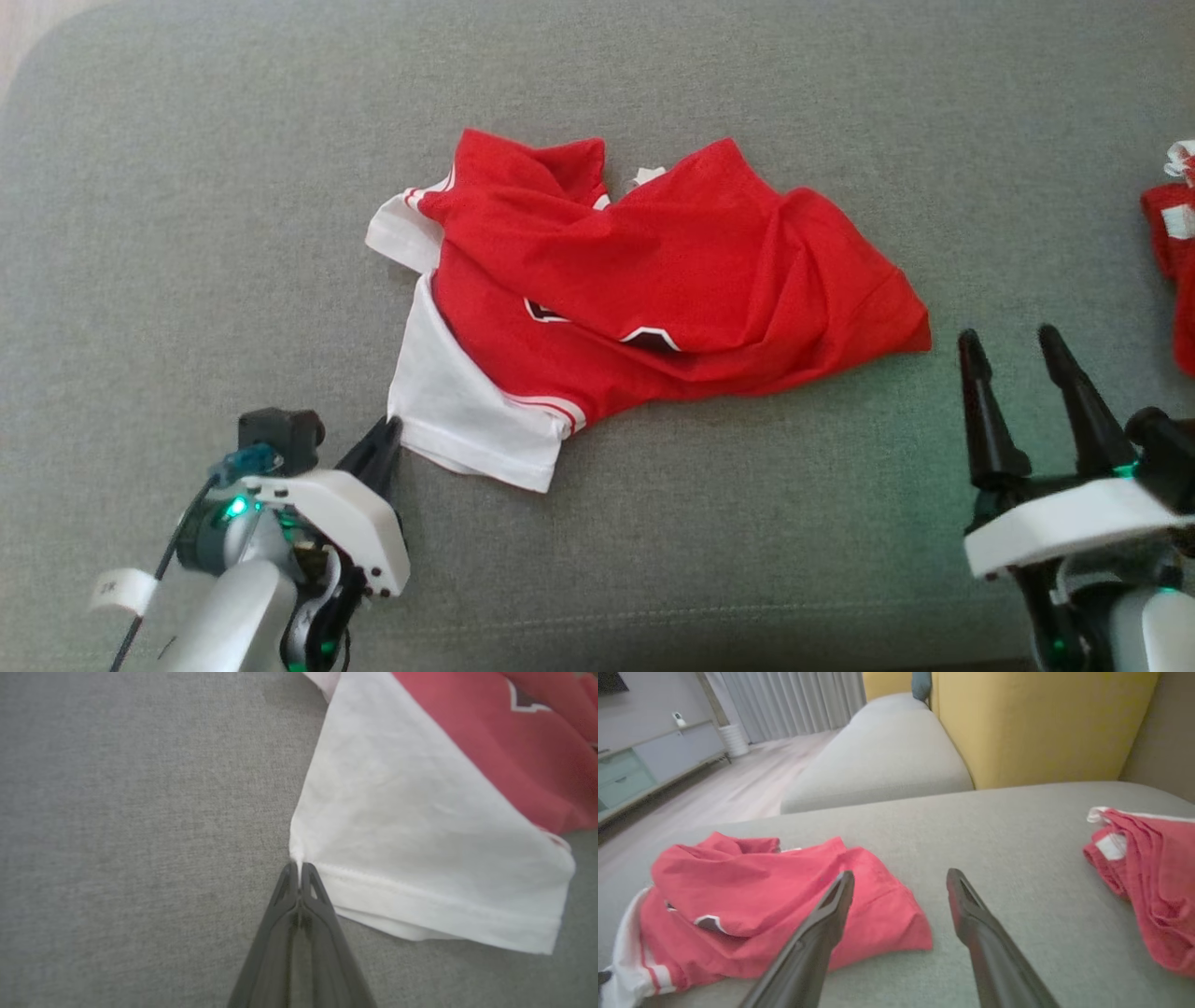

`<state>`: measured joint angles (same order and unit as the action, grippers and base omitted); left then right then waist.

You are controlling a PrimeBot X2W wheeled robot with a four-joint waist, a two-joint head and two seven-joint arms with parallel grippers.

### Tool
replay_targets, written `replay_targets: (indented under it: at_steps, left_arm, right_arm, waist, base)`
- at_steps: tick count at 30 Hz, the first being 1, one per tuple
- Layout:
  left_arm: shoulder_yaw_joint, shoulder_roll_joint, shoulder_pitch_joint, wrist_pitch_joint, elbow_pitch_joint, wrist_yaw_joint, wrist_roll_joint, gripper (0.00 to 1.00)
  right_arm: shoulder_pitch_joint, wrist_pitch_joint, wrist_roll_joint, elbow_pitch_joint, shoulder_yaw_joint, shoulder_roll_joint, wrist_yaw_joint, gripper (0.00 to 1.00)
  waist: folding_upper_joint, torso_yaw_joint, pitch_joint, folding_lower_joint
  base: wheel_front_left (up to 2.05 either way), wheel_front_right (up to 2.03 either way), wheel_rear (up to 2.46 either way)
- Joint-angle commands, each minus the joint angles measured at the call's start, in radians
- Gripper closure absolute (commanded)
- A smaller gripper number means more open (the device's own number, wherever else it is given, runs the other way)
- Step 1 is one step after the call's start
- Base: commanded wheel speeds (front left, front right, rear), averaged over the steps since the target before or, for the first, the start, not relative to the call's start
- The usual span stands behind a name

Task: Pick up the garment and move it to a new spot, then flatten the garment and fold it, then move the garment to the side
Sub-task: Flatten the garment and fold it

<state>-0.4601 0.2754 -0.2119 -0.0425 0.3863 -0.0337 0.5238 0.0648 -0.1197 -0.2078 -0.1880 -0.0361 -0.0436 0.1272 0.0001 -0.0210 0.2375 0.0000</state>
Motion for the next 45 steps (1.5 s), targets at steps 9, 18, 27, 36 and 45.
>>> replay_targets:
  at_steps: [9,18,27,36,45]
  left_arm:
    - [0.019,0.030,-0.061,0.003,-0.044,0.005,-0.008,1.00]
    - [0.005,0.021,-0.097,0.022,-0.066,0.004,-0.020,1.00]
    - [0.013,0.021,-0.112,0.066,-0.055,0.003,-0.017,1.00]
    - [0.064,0.037,-0.096,0.207,-0.174,-0.047,-0.038,1.00]
    - [0.137,0.098,-0.103,0.249,-0.451,-0.125,-0.088,1.00]
  right_arm:
    - [-0.198,-0.152,-0.042,0.126,0.014,-0.134,0.003,0.00]
    - [-0.392,-0.318,-0.094,0.346,0.127,-0.227,0.003,0.00]
    - [-0.414,-0.396,-0.119,0.444,0.161,-0.246,0.003,1.00]
    - [-0.316,-0.190,-0.142,0.289,0.062,-0.220,0.003,1.00]
    - [-0.231,-0.105,-0.132,0.031,-0.033,-0.153,0.003,1.00]
  waist:
    - [-0.0001,0.031,0.059,0.0000]
    - [-0.0001,0.069,0.107,0.0000]
    - [-0.0001,0.084,0.116,0.0000]
    - [-0.0001,0.089,0.052,0.0000]
    - [-0.0001,0.080,-0.054,0.0000]
  base:
    - [0.00,0.00,0.00]
    - [0.00,0.00,0.00]
    - [0.00,0.00,0.00]
    - [0.00,0.00,0.00]
    - [0.00,0.00,0.00]
